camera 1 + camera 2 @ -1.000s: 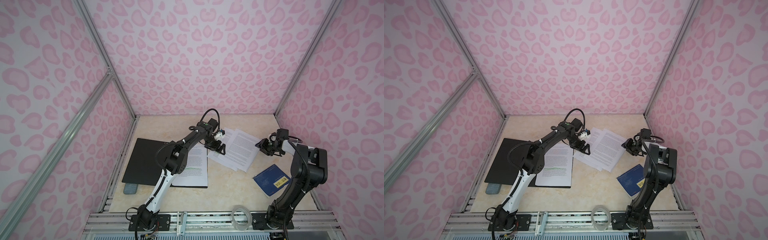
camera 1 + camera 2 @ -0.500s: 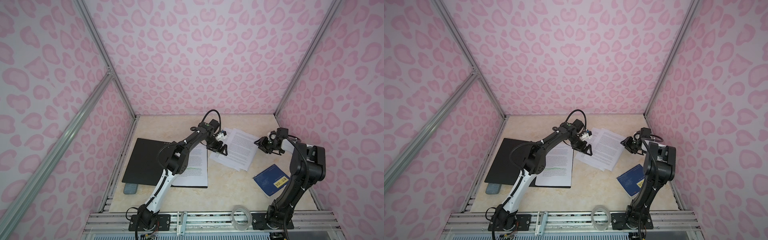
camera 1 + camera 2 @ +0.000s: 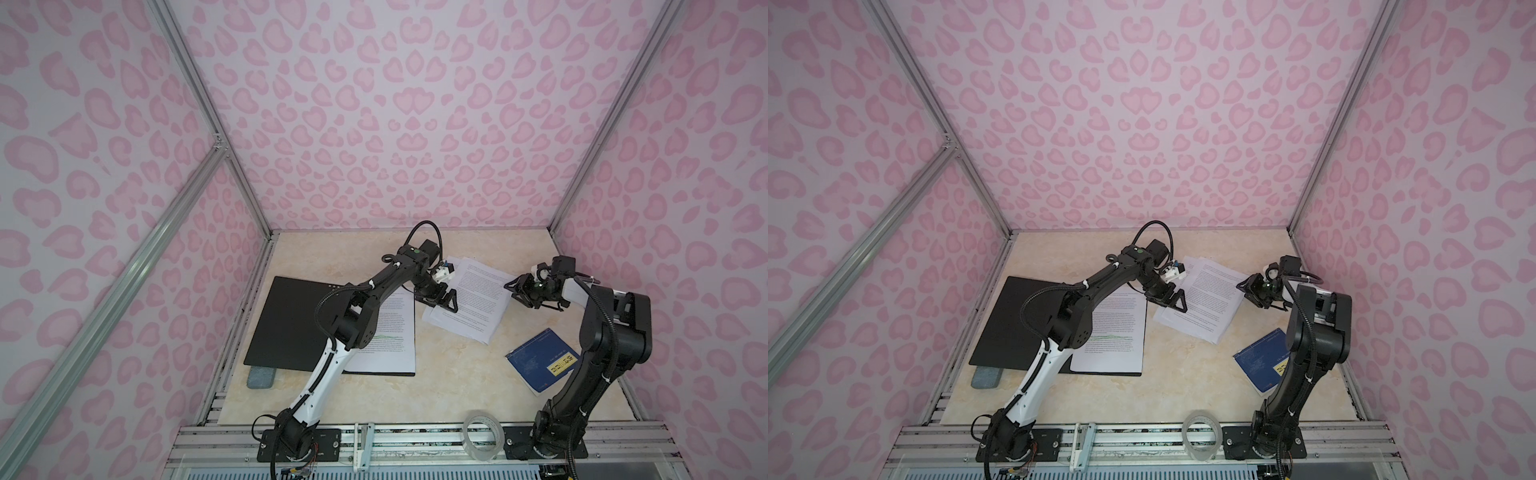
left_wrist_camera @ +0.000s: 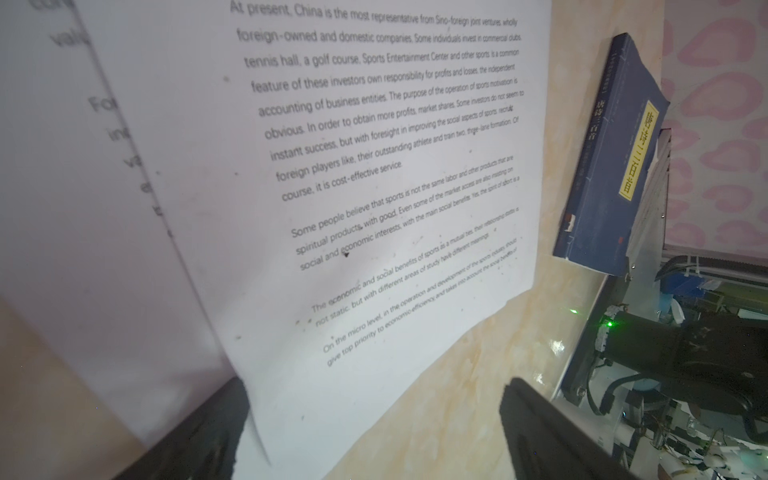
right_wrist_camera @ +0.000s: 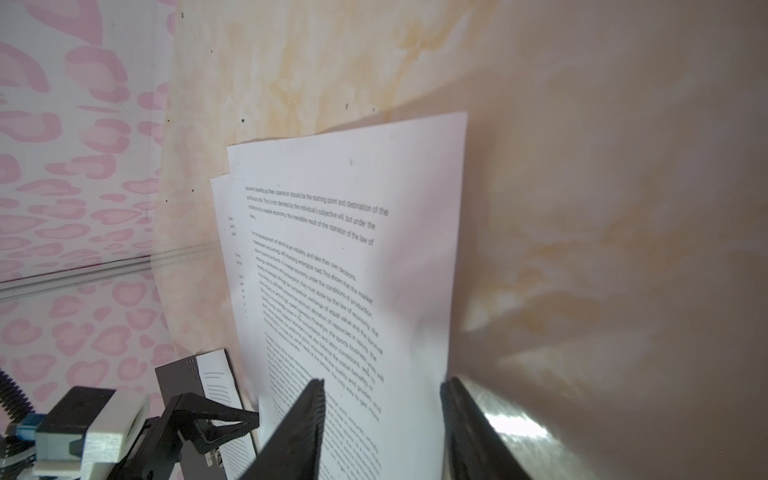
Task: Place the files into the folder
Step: 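Pinch the top printed sheet's edge and lift it upright with the right gripper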
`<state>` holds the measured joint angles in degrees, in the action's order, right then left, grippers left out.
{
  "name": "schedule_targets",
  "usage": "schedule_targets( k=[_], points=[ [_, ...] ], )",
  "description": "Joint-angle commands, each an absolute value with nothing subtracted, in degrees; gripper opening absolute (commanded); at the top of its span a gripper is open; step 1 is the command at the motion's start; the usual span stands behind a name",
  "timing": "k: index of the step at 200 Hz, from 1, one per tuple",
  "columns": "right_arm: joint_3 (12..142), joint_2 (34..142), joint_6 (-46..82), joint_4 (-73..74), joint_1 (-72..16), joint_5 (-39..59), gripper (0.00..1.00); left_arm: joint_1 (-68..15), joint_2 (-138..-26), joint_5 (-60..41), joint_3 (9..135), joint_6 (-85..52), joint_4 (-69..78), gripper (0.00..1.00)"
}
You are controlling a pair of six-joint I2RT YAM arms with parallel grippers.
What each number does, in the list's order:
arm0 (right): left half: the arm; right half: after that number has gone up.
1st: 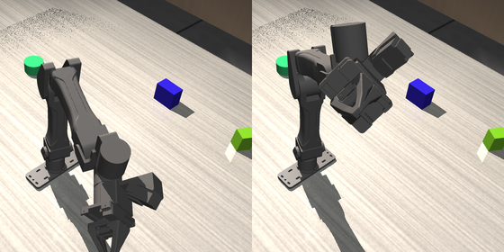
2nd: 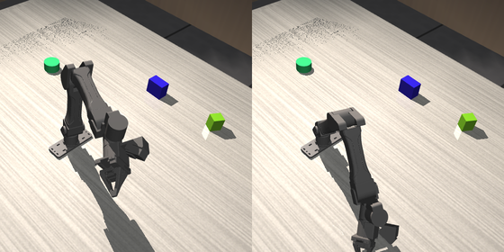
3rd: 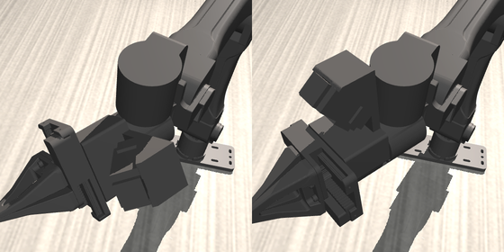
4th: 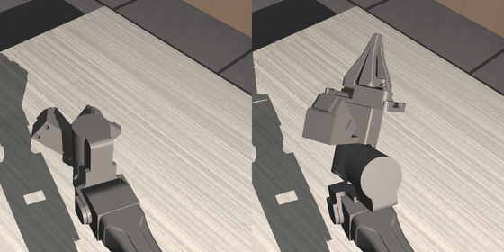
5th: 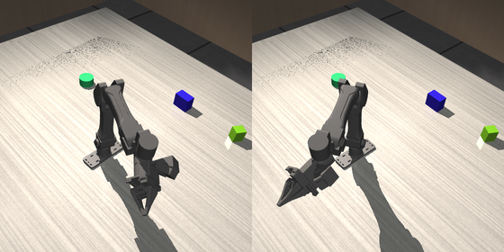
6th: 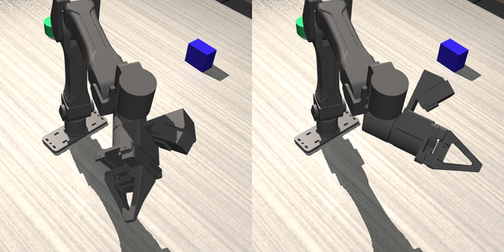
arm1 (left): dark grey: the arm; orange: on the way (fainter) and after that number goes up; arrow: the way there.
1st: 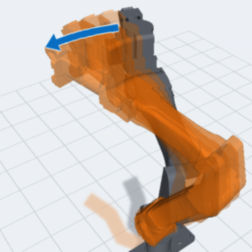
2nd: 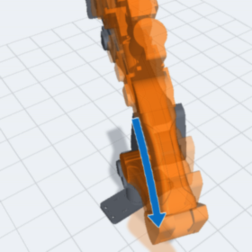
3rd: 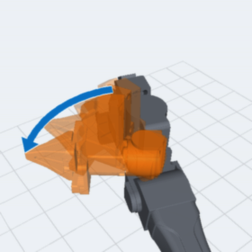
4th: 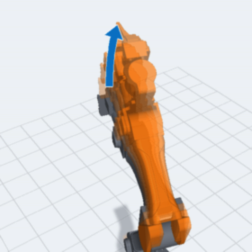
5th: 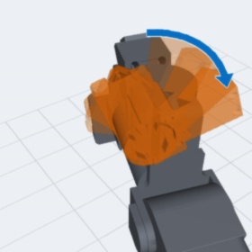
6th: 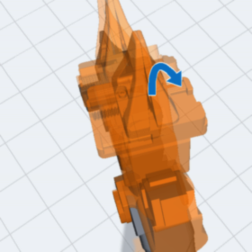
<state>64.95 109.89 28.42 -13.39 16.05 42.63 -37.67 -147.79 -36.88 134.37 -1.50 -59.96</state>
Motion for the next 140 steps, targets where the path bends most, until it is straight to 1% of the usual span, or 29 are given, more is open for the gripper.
schedule_targets(
  k=[1,105,140],
  points=[
    [64.20,108.97,28.82,-13.80,15.73,44.10,0.48,-37.62,-147.47,-38.27,134.82,-2.10,-60.56,0.98],
    [60.88,104.38,28.58,-13.34,15.47,46.75,0.47,-37.62,-146.32,-38.98,134.82,-3.16,-60.38,0.98],
    [59.18,104.41,27.95,-12.77,15.47,47.45,0.47,-37.62,-146.21,-39.29,134.82,-3.42,-60.25,0.98]
  ],
)
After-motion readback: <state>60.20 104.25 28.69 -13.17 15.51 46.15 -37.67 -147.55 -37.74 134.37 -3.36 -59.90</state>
